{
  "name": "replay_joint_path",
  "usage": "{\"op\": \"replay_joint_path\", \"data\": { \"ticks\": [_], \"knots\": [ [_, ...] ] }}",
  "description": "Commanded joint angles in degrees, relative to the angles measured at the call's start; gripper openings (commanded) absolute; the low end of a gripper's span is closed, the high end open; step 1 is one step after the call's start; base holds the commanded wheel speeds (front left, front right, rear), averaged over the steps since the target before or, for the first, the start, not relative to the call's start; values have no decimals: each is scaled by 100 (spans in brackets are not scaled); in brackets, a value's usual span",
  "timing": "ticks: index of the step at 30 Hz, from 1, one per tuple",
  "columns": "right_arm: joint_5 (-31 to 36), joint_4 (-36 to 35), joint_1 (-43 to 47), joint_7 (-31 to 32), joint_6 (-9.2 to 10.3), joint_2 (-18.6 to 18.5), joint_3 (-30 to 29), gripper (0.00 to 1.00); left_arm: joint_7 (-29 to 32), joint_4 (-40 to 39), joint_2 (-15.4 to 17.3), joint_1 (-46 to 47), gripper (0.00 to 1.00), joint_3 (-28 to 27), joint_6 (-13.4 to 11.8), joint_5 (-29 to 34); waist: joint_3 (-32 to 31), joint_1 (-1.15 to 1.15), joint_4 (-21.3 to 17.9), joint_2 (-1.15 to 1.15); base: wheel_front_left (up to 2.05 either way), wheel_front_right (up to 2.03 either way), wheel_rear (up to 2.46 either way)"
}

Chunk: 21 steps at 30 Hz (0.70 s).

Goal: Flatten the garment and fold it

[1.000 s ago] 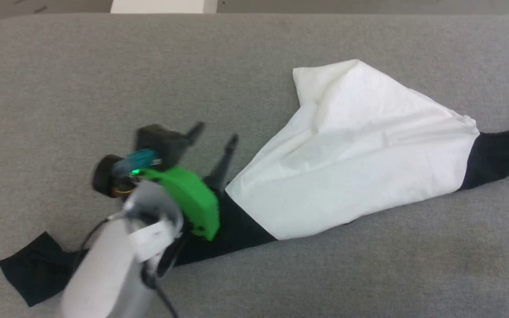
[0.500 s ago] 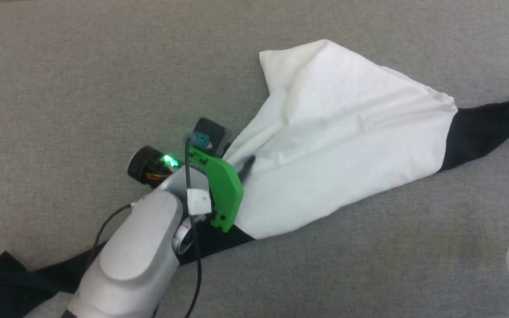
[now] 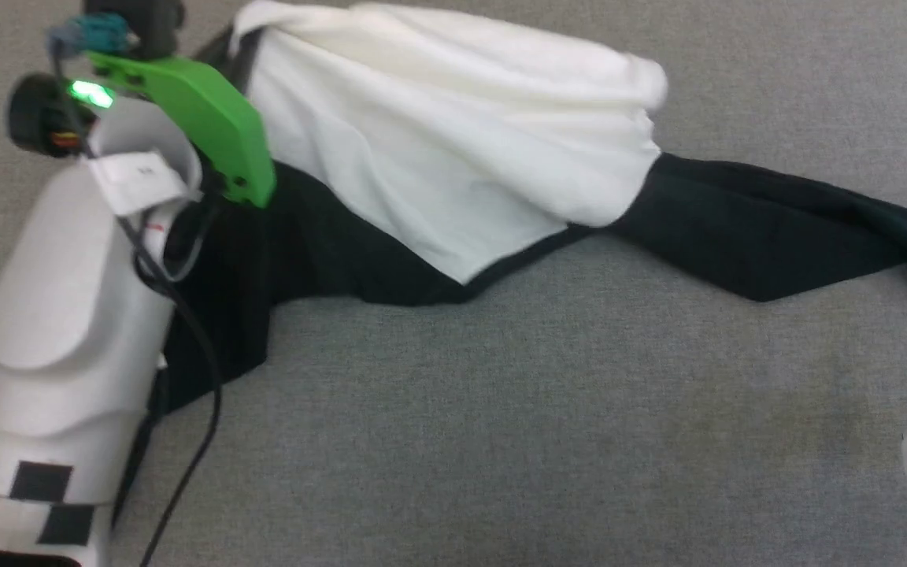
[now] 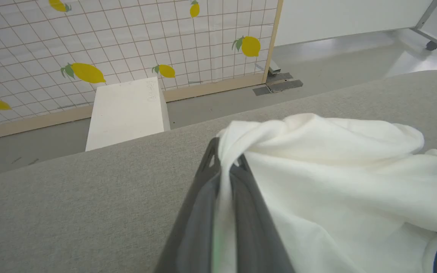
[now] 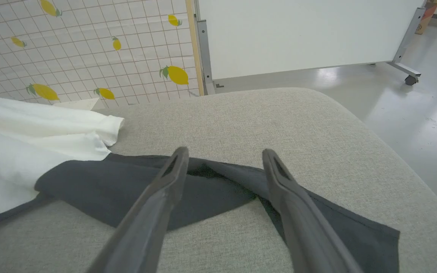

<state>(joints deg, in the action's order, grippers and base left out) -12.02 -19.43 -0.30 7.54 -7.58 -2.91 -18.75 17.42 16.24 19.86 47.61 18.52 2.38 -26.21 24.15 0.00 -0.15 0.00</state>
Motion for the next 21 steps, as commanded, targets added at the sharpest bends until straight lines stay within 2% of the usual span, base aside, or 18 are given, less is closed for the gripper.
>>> {"op": "replay_joint_path", "data": {
  "ticks": [1, 2, 3, 4, 5, 12, 16, 21],
  "knots": [
    [-28, -1, -123, -48, 9, 3, 27, 100, -73, 122, 78, 108, 0, -40, -28, 60, 112, 0, -55, 0, 0, 0, 0],
    [-31, 12, -141, -54, 9, 3, 47, 100, -117, 260, 139, 152, 0, -55, -30, 99, 154, 0, -78, 0, 0, 0, 0],
    [-37, 23, -155, -60, 9, 3, 63, 100, -147, 387, 154, 161, 16, -84, -56, 97, 190, 0, -101, 0, 0, 0, 0],
    [-43, 39, -172, -71, 9, 3, 76, 100, -179, 536, 159, 167, 42, -96, -81, 102, 222, 0, -125, 0, 0, 0, 0],
    [-50, 54, -185, -80, 9, 3, 84, 100, -190, 632, 158, 167, 100, -87, -82, 106, 246, 0, -149, 0, 0, 0, 0],
    [-47, 163, -213, -149, 9, 3, 28, 100, -971, 717, -86, 98, 100, -224, -84, -40, 246, 0, -166, 0, 0, 0, 0],
    [-46, 228, -177, -164, 9, 3, 26, 100, -1836, 134, -258, -108, 100, -358, -116, -76, 35, 0, -76, 0, 0, 0, 0],
    [-59, 297, -44, -142, 9, 3, 67, 100, -2660, -1020, -423, -1027, 100, -379, -214, -68, -327, 0, 109, 0, 0, 0, 0]
  ]
}}
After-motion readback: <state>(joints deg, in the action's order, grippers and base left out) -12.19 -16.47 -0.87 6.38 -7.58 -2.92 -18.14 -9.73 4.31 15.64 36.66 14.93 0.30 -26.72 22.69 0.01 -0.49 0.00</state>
